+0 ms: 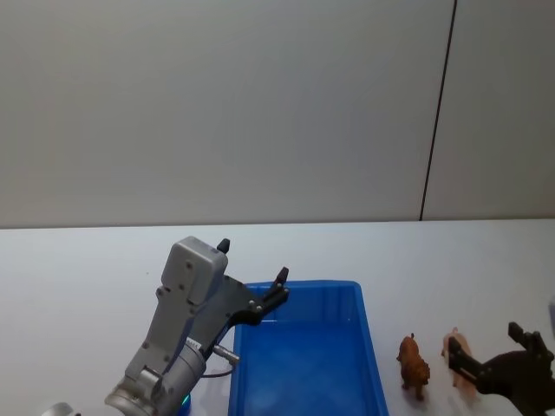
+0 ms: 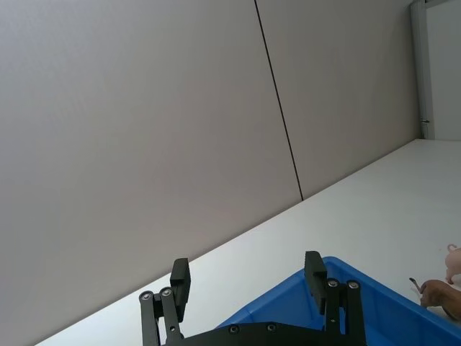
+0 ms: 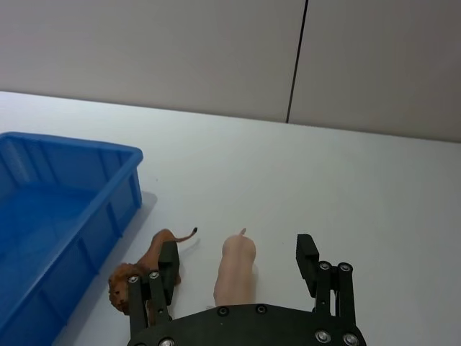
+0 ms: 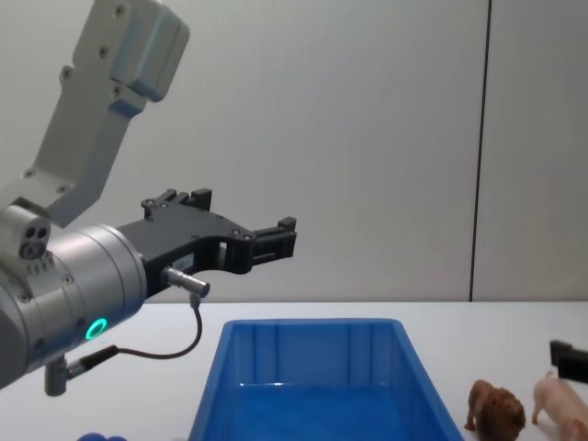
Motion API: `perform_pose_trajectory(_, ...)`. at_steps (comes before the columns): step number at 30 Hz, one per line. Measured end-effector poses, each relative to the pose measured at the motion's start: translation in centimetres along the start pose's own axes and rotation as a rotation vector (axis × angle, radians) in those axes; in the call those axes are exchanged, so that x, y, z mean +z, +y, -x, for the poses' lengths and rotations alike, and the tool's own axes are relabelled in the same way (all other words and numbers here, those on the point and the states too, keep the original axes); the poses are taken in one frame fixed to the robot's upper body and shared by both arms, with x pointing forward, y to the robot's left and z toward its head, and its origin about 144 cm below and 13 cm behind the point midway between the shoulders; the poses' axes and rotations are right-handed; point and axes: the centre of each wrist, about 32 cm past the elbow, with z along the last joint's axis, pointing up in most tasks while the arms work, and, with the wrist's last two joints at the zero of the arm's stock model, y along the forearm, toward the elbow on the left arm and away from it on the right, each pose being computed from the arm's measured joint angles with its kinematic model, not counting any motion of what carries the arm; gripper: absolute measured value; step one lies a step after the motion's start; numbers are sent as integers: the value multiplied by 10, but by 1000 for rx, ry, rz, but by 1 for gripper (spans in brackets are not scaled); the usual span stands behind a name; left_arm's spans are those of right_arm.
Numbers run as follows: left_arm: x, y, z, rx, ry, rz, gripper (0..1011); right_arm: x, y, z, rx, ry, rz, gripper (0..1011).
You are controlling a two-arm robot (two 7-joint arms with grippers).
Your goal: Pick up the two dolls from the table and place them into the box.
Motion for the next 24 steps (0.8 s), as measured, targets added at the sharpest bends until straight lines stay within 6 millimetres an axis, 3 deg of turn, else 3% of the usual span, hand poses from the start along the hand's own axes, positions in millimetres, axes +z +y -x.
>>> perform_pose_trajectory(18,0,0,0,0,0,0,1000,-25,20,0,14,27,90,1001)
perform_pose_trajectory(24,0,0,0,0,0,0,1000,-32,24,1,26,42,112,856)
